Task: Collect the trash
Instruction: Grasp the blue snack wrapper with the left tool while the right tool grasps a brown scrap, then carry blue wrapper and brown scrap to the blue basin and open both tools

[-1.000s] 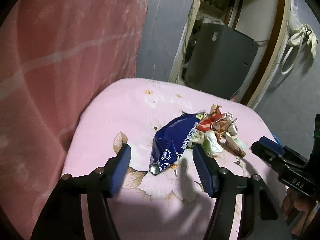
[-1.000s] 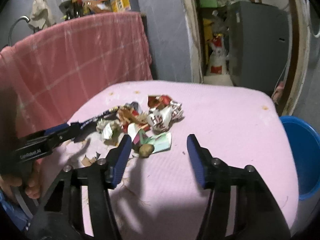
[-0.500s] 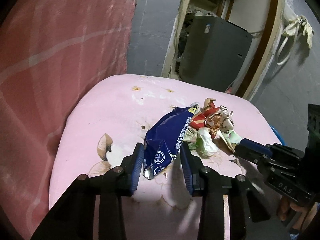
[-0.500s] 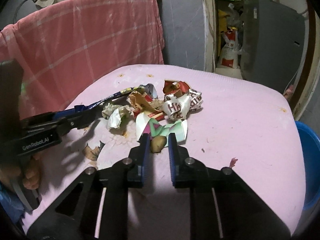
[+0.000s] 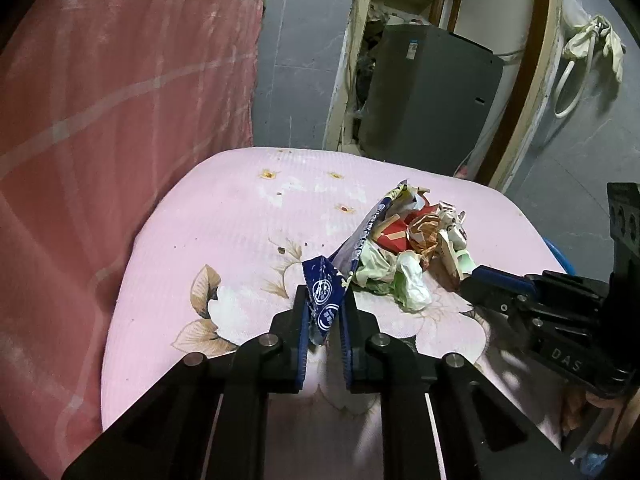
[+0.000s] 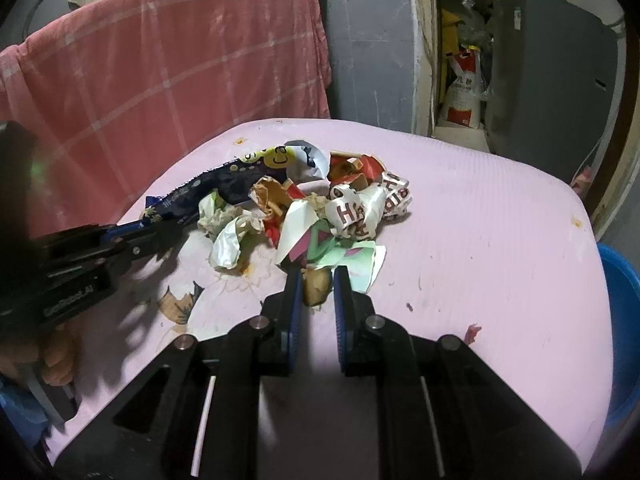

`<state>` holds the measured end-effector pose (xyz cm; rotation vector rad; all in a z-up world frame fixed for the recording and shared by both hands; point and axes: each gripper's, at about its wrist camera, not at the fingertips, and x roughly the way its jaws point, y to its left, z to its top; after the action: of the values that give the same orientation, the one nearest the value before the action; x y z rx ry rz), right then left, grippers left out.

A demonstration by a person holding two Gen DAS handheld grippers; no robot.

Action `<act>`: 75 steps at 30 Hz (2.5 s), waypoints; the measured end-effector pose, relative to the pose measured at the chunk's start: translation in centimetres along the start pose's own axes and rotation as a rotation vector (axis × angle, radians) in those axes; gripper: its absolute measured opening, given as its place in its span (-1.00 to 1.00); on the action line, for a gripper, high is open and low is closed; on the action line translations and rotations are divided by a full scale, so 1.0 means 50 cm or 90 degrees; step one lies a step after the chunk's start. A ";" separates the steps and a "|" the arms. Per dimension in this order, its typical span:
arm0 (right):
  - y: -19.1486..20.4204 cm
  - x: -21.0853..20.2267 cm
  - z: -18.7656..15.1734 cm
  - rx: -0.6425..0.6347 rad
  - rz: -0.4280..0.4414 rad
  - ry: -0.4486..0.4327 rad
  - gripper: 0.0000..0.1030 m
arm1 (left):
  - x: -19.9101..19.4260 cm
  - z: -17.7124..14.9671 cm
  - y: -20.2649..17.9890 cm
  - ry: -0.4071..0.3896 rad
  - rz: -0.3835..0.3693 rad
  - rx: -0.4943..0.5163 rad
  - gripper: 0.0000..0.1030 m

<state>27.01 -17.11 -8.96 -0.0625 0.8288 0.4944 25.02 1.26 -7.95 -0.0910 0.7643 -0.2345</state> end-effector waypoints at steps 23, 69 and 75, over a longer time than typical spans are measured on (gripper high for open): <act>0.001 -0.076 -0.036 0.019 0.017 -0.077 -0.78 | -0.070 -0.020 -0.030 -0.052 -0.002 -0.013 -0.92; -0.387 -0.455 -0.168 0.189 -0.217 -0.348 -0.78 | 0.008 0.122 -0.574 -0.160 -0.211 0.142 -0.92; -0.457 -0.408 -0.204 0.244 -0.215 -0.295 -0.78 | 0.089 0.102 -0.612 -0.079 -0.197 0.151 -0.92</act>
<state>18.49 -47.89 -4.35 0.2552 0.4312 0.0175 26.26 -29.52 -2.18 0.0023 0.5924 -0.6069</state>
